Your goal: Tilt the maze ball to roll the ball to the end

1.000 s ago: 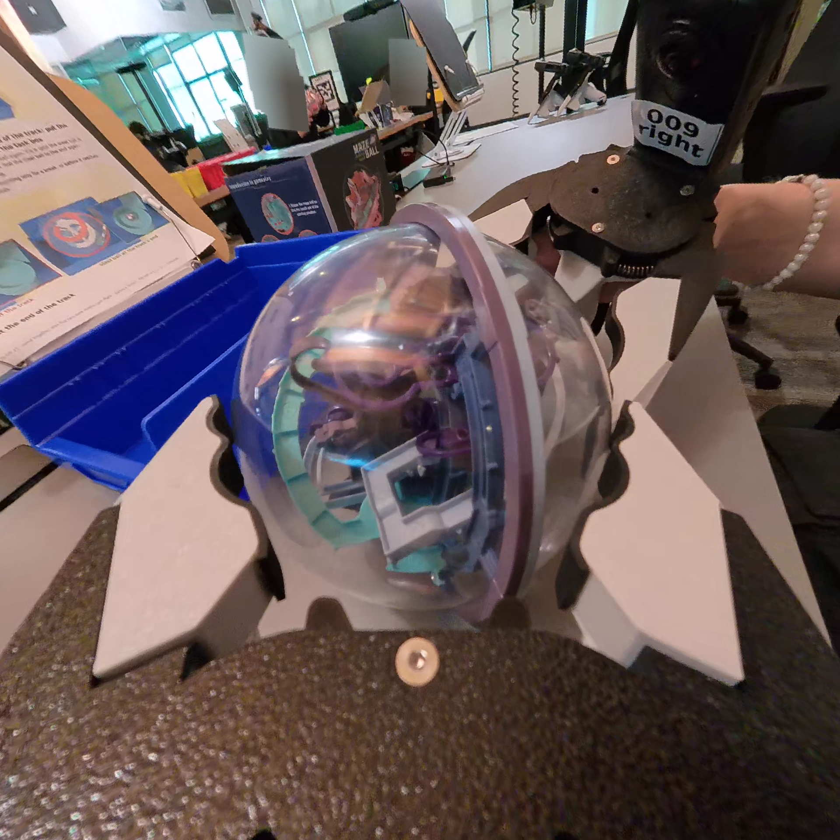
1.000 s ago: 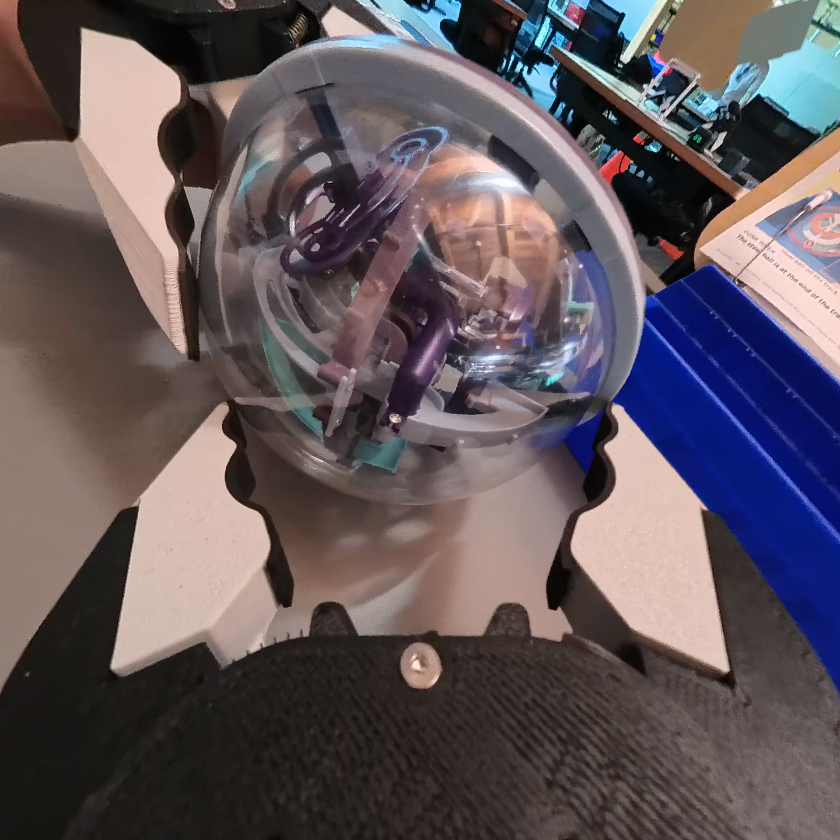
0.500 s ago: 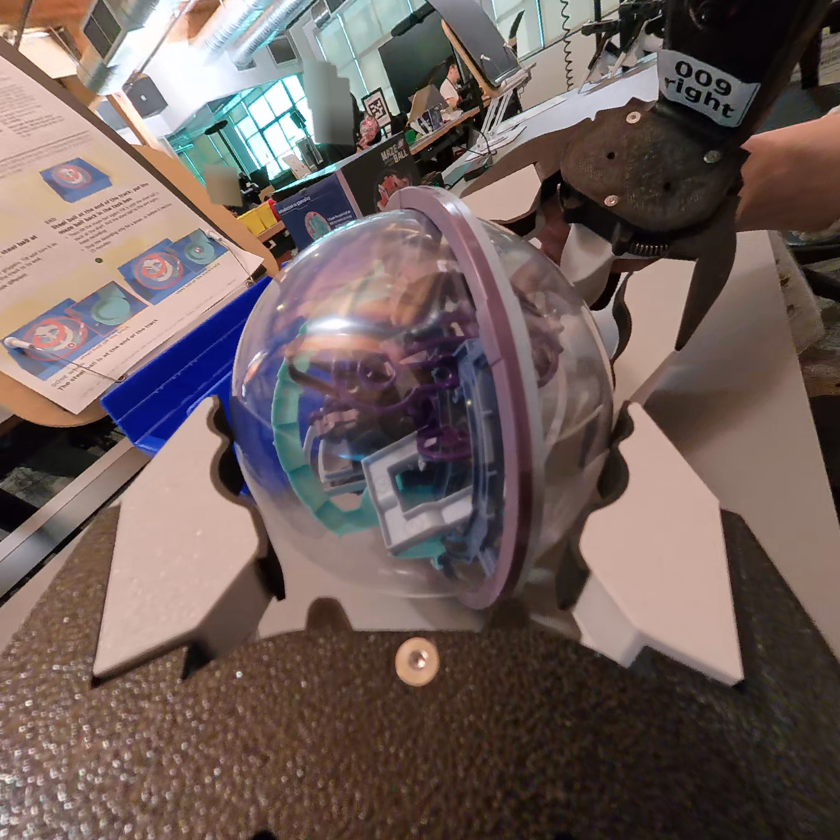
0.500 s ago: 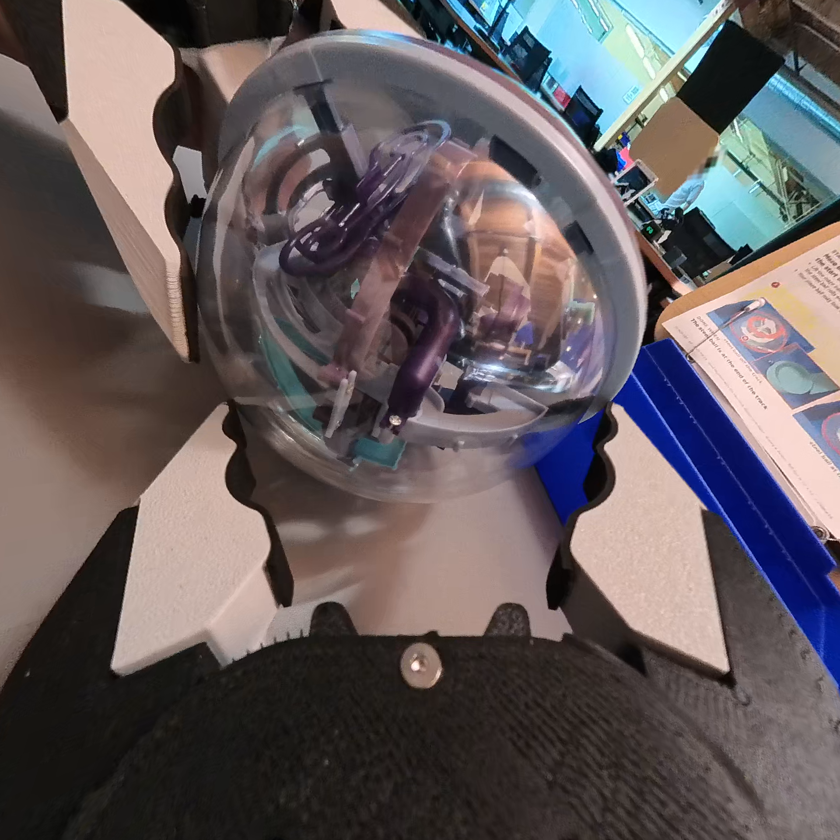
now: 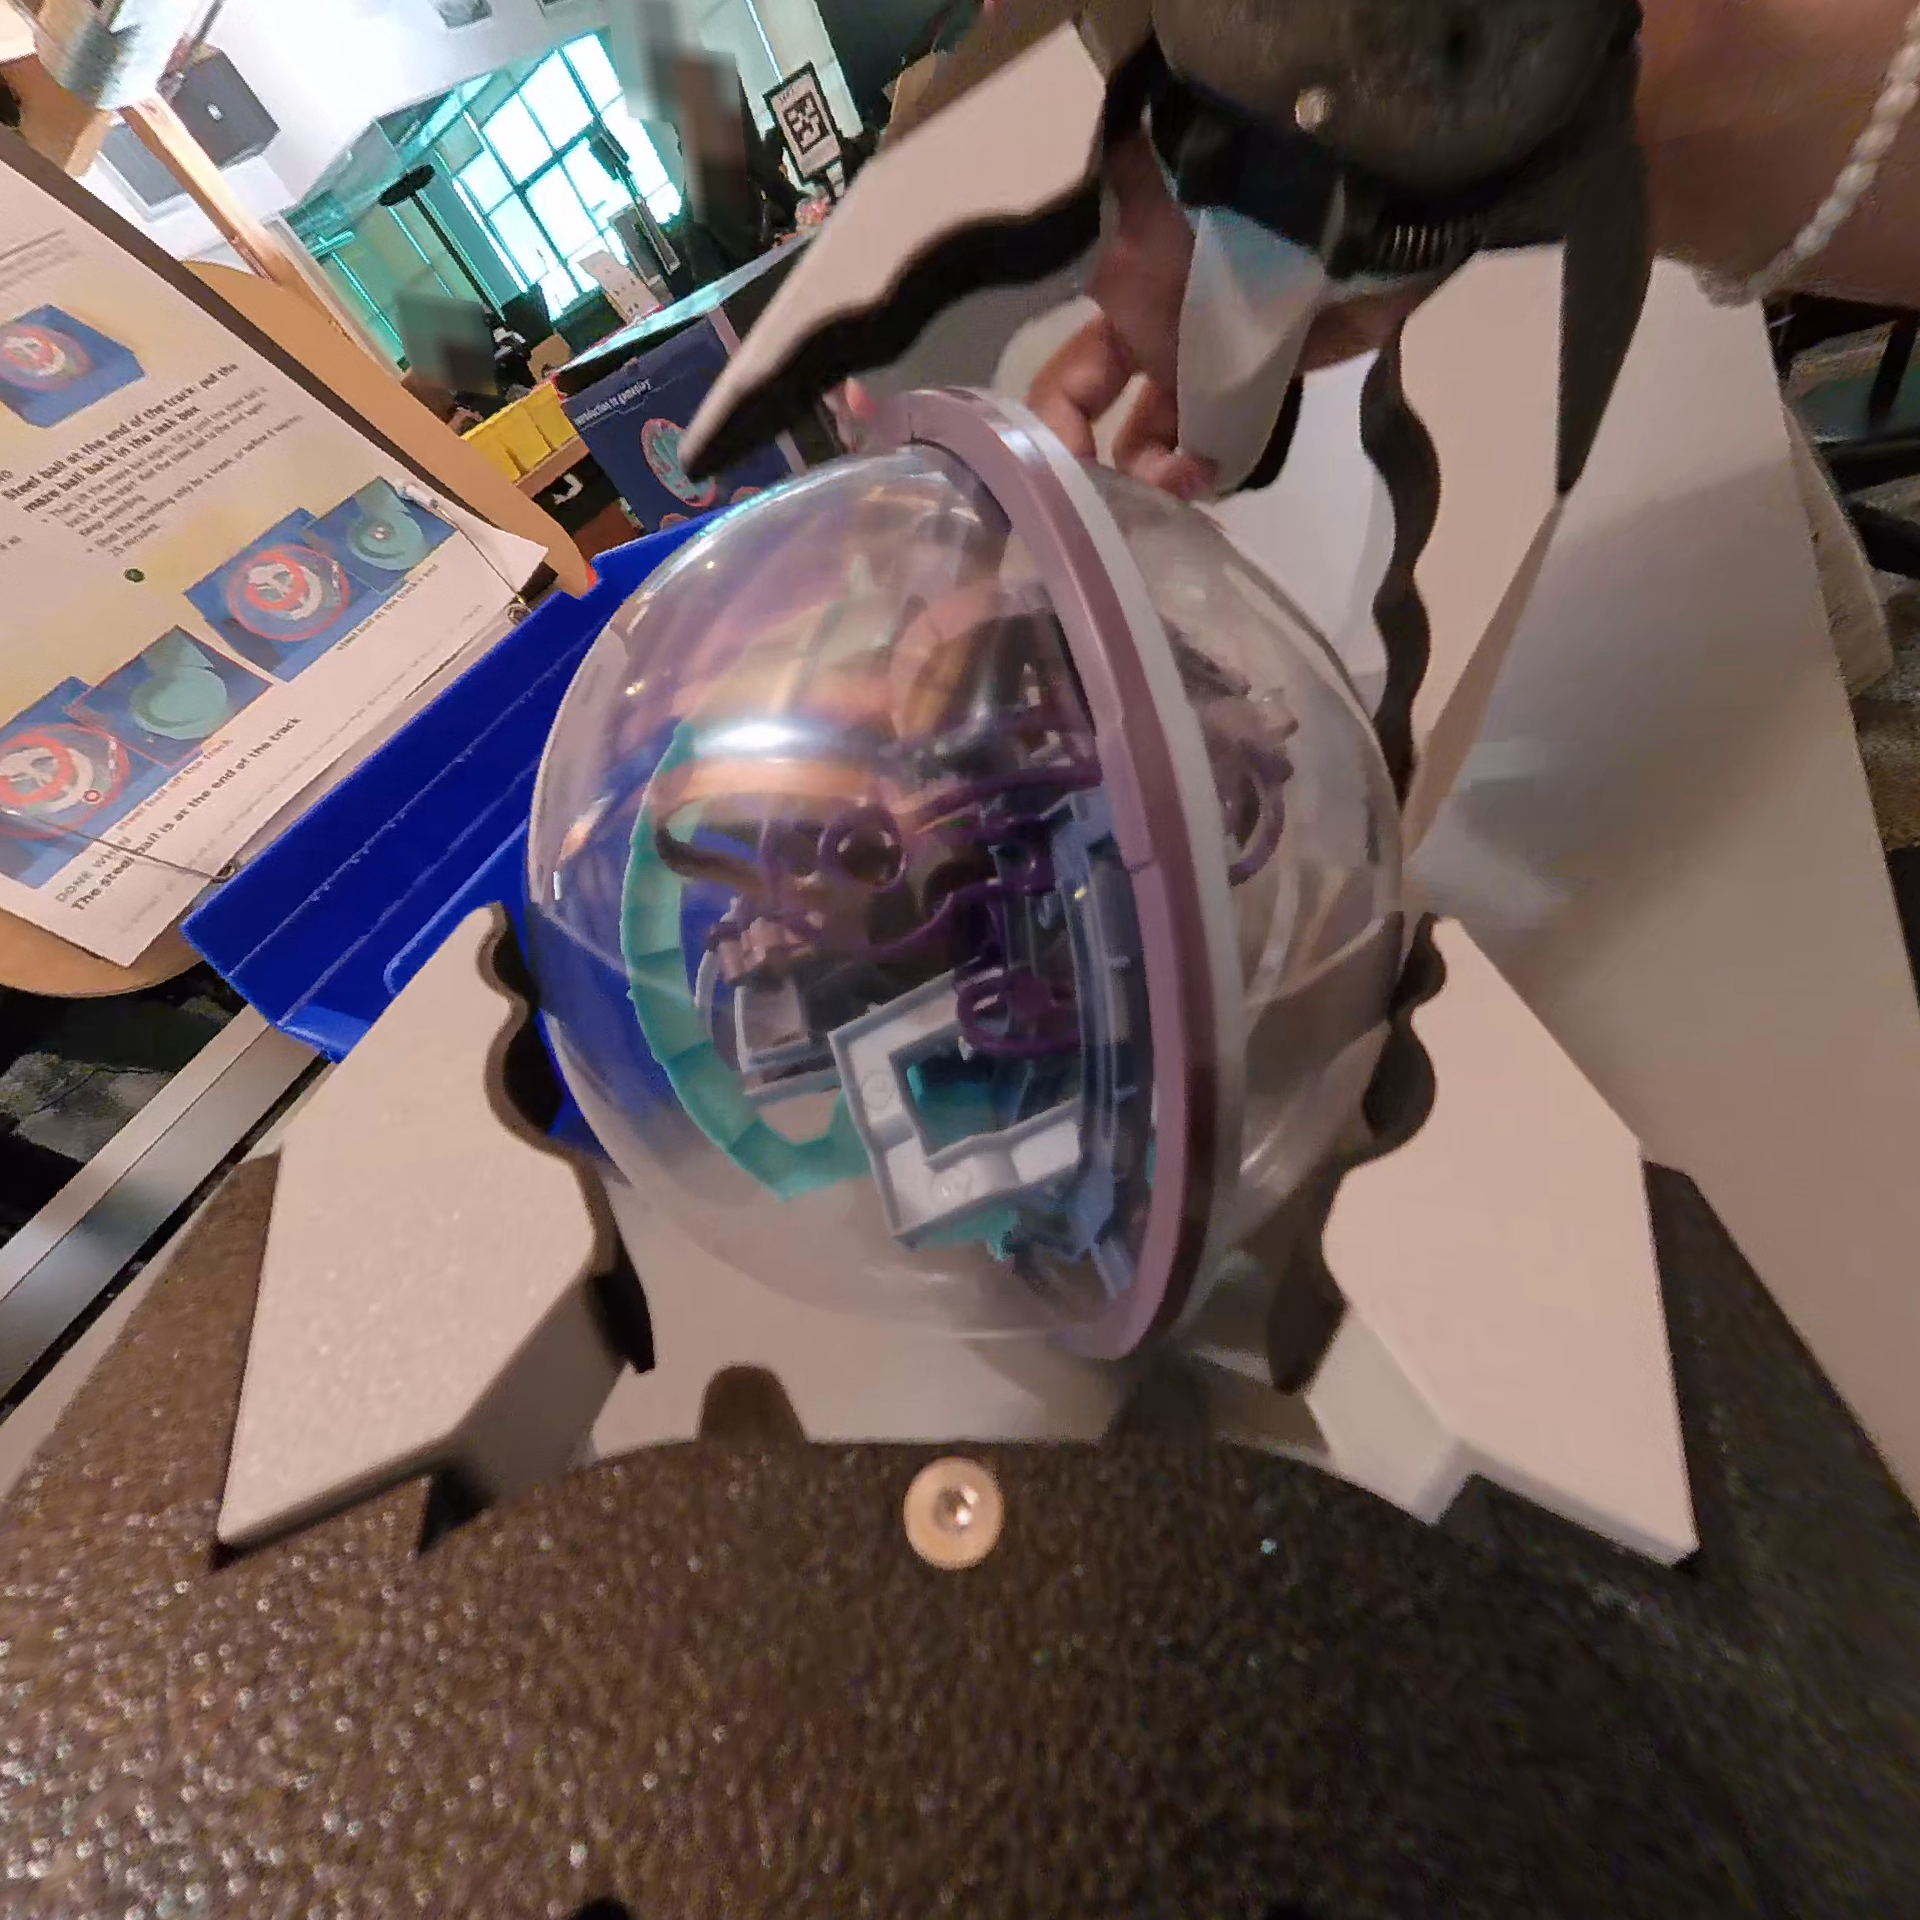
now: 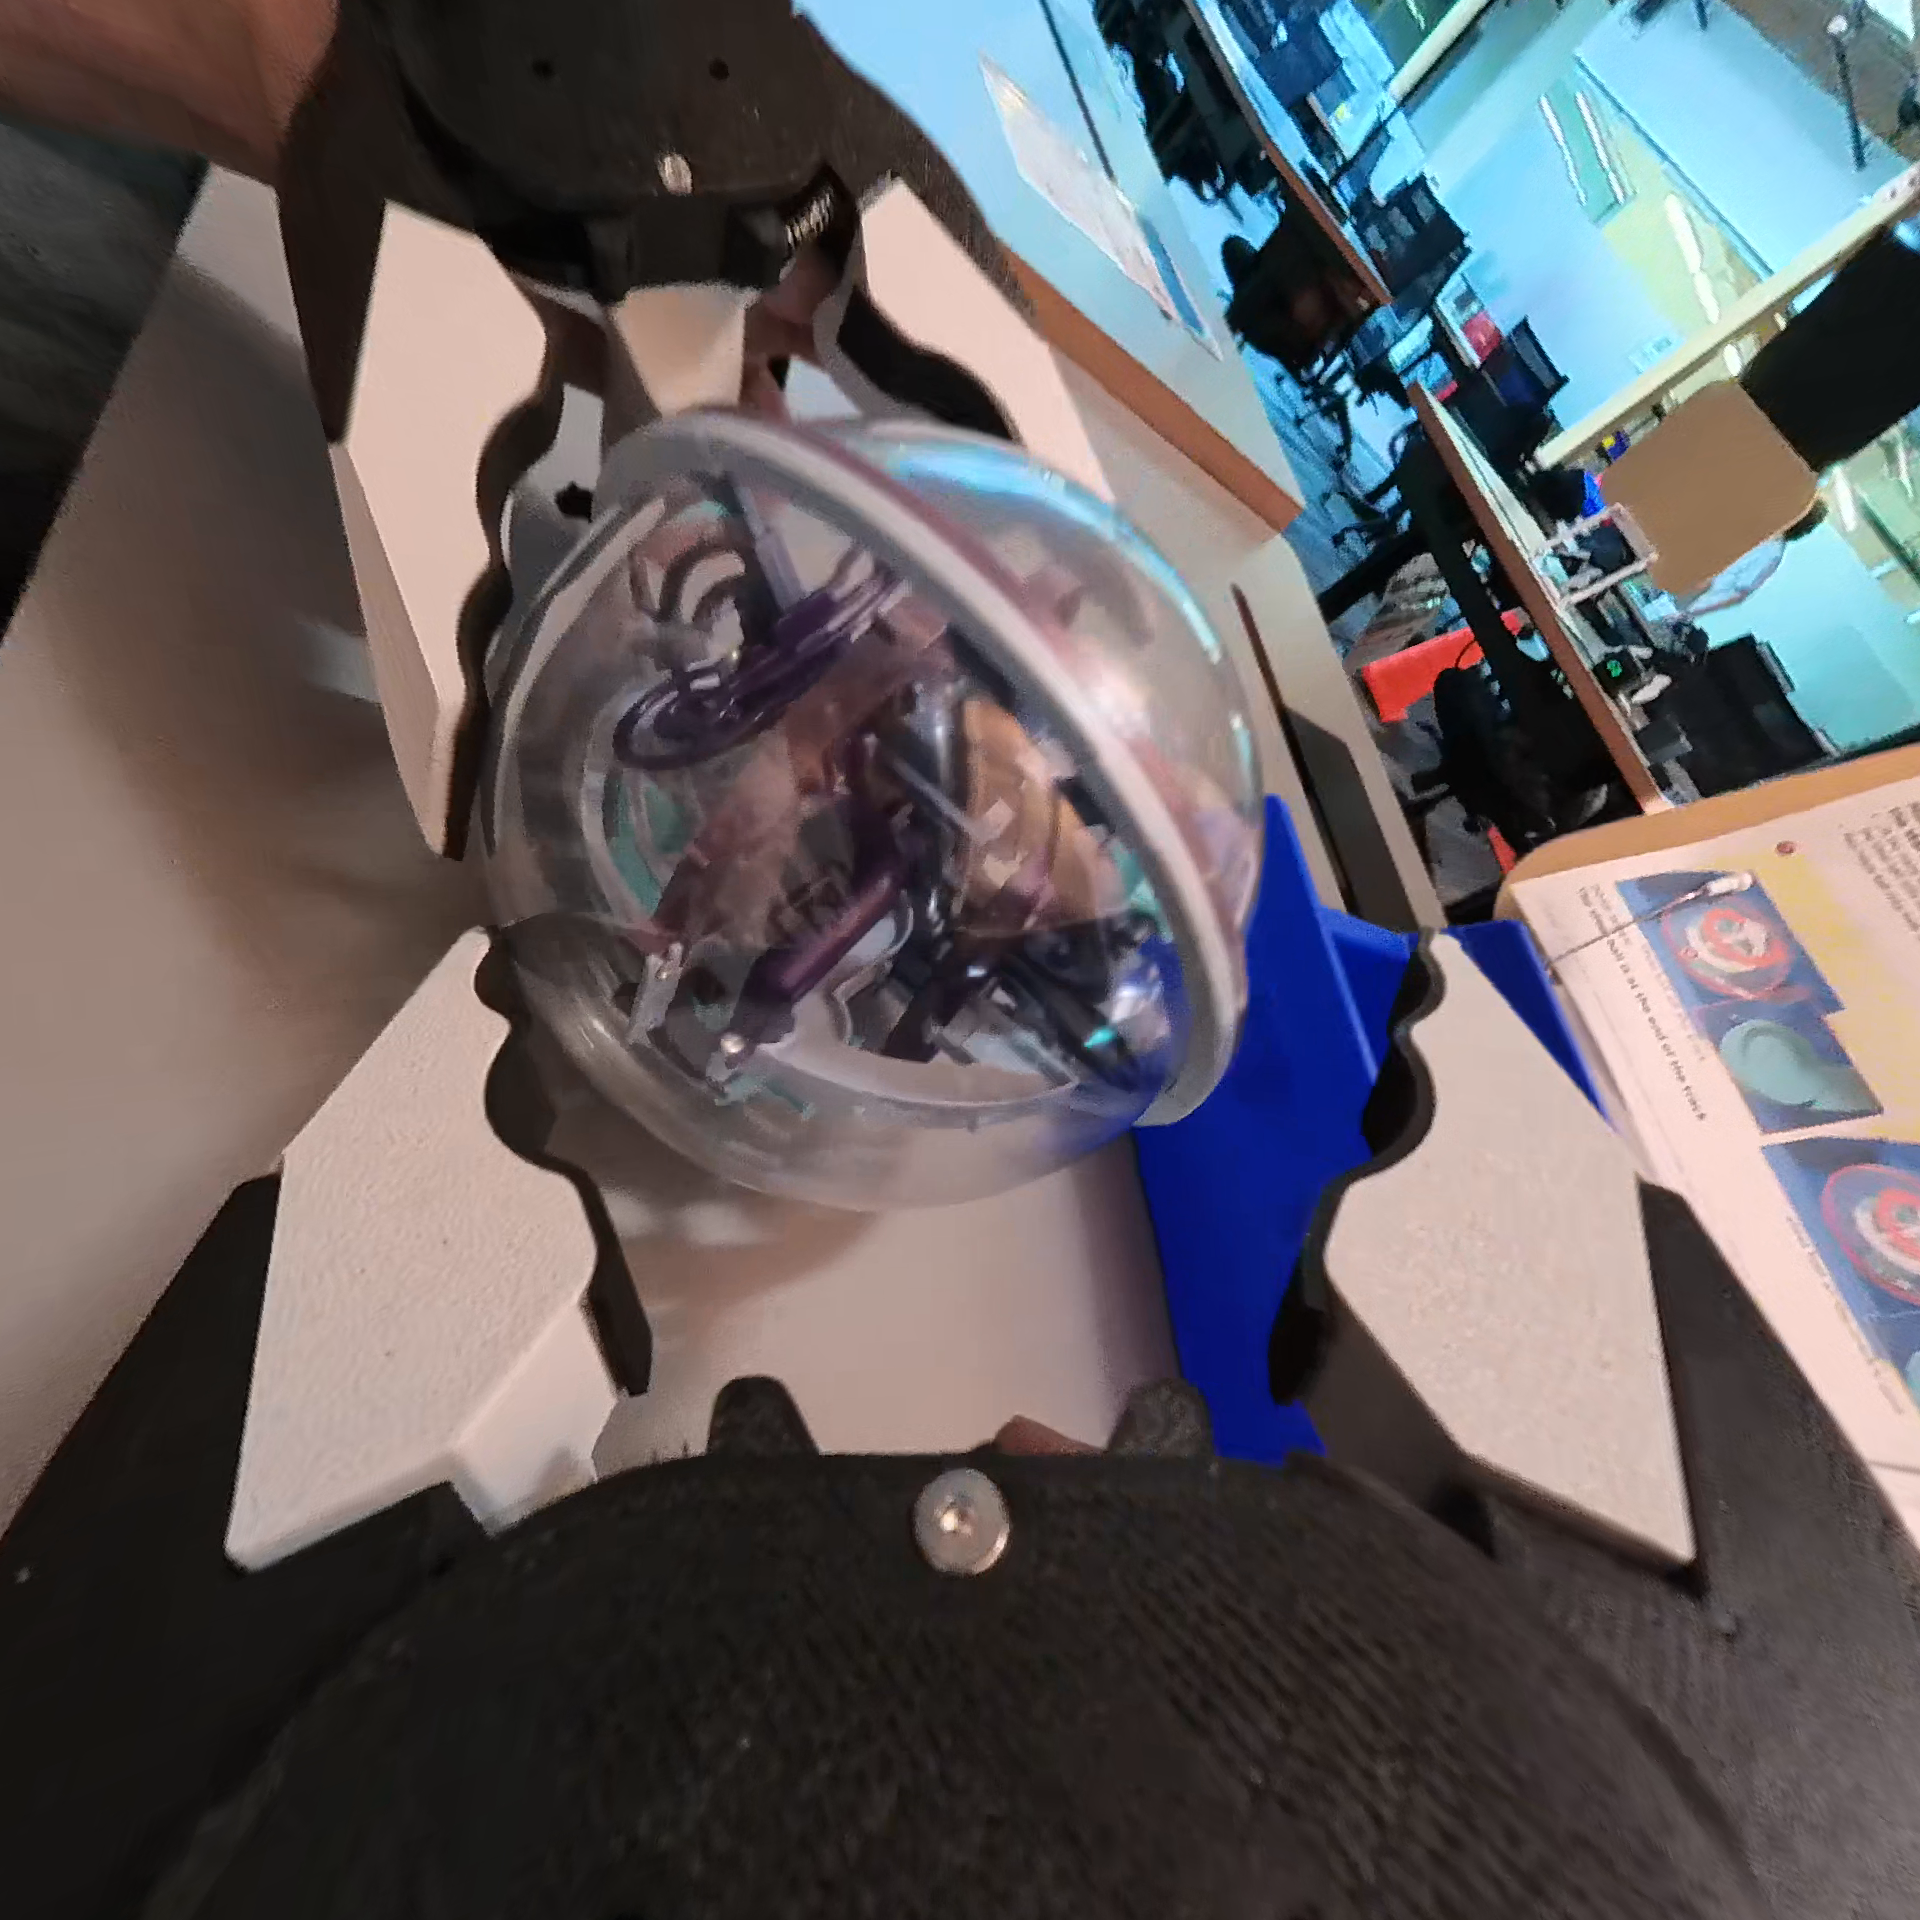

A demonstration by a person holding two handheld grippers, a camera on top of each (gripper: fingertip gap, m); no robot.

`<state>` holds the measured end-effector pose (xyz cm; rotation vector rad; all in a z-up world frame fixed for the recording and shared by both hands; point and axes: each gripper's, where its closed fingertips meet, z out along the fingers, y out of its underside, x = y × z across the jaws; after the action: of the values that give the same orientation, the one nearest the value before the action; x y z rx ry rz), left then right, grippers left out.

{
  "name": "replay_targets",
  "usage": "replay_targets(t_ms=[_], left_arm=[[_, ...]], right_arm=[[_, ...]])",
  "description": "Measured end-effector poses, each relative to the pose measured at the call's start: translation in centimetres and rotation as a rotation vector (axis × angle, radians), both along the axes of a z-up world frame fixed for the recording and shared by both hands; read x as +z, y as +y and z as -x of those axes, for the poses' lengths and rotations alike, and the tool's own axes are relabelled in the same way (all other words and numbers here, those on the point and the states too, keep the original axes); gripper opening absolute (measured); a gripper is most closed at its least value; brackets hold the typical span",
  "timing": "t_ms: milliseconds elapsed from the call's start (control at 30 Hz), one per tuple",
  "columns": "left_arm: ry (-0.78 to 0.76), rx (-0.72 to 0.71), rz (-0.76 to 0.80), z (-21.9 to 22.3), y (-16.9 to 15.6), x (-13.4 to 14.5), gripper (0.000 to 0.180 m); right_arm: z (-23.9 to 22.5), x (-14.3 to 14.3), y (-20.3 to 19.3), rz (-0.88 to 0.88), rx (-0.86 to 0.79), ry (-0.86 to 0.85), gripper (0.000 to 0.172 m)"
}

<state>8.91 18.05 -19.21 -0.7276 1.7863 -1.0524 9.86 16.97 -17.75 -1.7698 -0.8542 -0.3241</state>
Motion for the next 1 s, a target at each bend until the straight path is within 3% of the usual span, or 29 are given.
replay_targets(t_ms=[100,300,767,1000], left_arm=[[0.003,-0.006,-0.011,-0.2,-0.2,-0.1,0.154],[-0.001,-0.025,-0.011,-0.6,-0.6,0.0,0.154],[-0.050,0.020,0.039,0.0,-0.3,-0.5,0.150],[-0.106,0.024,-0.012,0.7,-0.5,-0.7,0.150]], right_arm=[[0.2,0.4,-0.1,0.020,0.058,-0.018,0.155],[0.7,-1.4,0.0,0.122,0.145,-0.103,0.143],[0.7,-2.0,0.0,-0.013,0.087,-0.204,0.148],[1.6,-2.0,-0.2,-0.078,0.080,-0.263,0.150]])
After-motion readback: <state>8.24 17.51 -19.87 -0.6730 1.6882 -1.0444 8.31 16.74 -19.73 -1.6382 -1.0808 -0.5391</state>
